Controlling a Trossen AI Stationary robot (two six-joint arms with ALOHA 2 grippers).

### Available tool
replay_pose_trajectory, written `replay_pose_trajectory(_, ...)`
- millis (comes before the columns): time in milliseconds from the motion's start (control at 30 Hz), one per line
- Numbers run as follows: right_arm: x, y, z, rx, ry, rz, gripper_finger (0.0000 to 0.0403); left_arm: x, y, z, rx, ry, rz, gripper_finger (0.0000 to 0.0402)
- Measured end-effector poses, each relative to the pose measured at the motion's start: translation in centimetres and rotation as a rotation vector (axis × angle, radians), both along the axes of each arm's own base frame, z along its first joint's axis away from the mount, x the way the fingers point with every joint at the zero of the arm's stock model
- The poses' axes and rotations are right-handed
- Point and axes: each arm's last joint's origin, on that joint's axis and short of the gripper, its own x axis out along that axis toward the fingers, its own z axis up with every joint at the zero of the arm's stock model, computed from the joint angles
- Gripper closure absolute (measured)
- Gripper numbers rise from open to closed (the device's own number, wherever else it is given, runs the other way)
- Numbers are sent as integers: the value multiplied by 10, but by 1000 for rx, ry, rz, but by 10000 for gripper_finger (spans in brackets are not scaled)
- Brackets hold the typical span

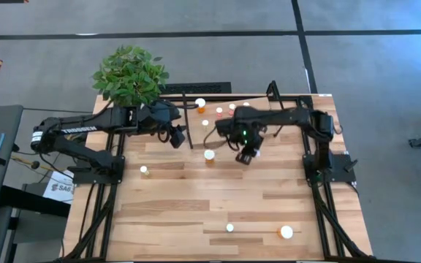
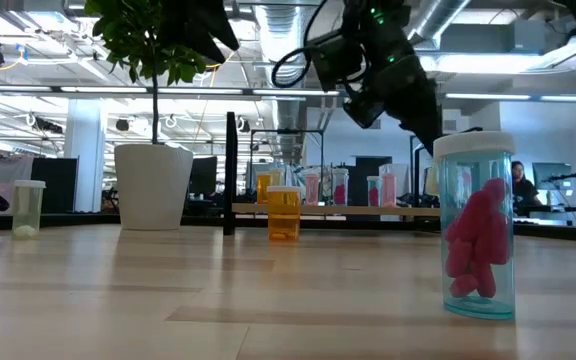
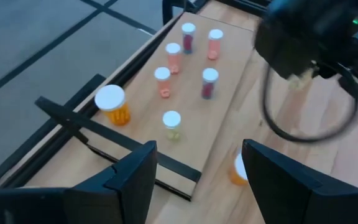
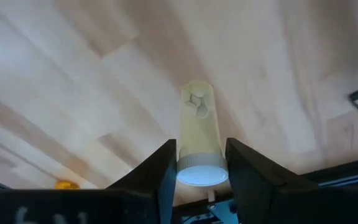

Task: Pick and place medicine bottles onto shelf by color
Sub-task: Put the bottom yellow pill bottle on the shelf

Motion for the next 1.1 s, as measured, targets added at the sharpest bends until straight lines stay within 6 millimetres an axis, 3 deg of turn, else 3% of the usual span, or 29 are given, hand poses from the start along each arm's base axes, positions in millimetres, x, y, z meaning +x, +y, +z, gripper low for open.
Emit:
replay_pose_trajectory(433,-24,-86,12,-27,-43,-297,244,-4,20,0,52,39,19,178)
replay_pose_trajectory(900,-63,-146,11,-69,-20,-491,237,-16,54,0,95,95,9,178)
replay_pose_trajectory(1100,-77,-162,6,-90,4,-599,239,-18,60,0,108,109,-8,178)
